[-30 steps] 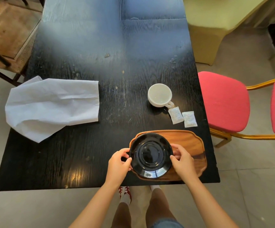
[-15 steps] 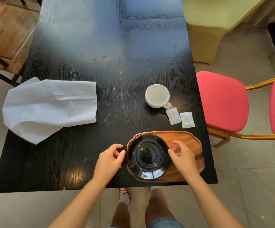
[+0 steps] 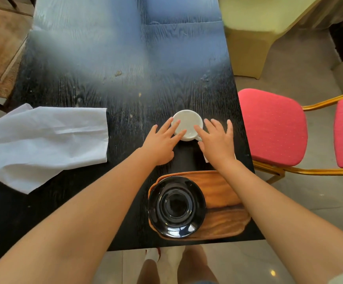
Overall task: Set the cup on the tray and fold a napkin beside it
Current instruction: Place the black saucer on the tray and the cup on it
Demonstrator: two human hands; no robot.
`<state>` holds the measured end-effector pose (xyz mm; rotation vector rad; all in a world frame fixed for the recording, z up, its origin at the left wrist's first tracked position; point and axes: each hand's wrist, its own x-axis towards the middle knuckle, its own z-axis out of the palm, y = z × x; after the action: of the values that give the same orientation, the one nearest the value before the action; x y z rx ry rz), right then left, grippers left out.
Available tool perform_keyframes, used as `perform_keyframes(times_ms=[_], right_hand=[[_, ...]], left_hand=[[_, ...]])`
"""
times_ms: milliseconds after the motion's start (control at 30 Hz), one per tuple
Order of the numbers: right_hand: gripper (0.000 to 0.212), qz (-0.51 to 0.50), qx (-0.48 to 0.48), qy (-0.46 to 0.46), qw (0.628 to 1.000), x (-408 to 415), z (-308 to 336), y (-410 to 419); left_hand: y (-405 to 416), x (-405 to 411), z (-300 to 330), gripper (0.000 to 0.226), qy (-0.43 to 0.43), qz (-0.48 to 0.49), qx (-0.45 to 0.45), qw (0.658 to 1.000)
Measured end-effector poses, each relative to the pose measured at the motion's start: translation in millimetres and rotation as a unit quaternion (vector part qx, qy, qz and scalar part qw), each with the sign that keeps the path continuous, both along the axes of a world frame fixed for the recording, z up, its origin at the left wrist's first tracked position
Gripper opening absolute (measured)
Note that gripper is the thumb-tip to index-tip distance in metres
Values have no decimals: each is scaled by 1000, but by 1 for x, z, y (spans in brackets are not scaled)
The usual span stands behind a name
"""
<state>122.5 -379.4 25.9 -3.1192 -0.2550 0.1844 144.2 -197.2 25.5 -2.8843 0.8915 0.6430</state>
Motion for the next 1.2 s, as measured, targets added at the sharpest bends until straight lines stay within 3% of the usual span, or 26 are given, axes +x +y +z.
perform_keyframes(times_ms=[133,433,500,567,667,733,800,900,1100,1200], right_hand=[[37,26,17,14,999,11,-1,-5],[31,141,127,-16,982,-6,-6,-2],[35,144,162,-11,976,-16,-11,-2],[42,118,228,3,966,-23,-16,-2],[60,-11,338,67,939,-29,-20,1],[58,-91,353,91,927,-29,-23,5],[46,-131,359,119,916,-27,-25,10],[32,-165,375,134,902,-25,-21,18],[31,-172,441,89,877,-44,15,20],[31,-171,459,112,864,-77,31,18]], left_hand=[[-1,-11,-4,76,9,35,-22,999],[10,-70,-7,64,-17,95,-98,990],[17,-84,-7,60,-15,105,-157,982],[22,-90,-6,56,-12,165,-267,950],[24,-77,-9,57,12,351,-366,862],[20,-59,-11,59,114,471,-374,791],[15,-43,-14,55,211,525,-375,735],[9,-37,-12,44,223,528,-387,722],[20,-63,22,41,208,518,-448,699],[28,-98,37,33,223,502,-480,684]])
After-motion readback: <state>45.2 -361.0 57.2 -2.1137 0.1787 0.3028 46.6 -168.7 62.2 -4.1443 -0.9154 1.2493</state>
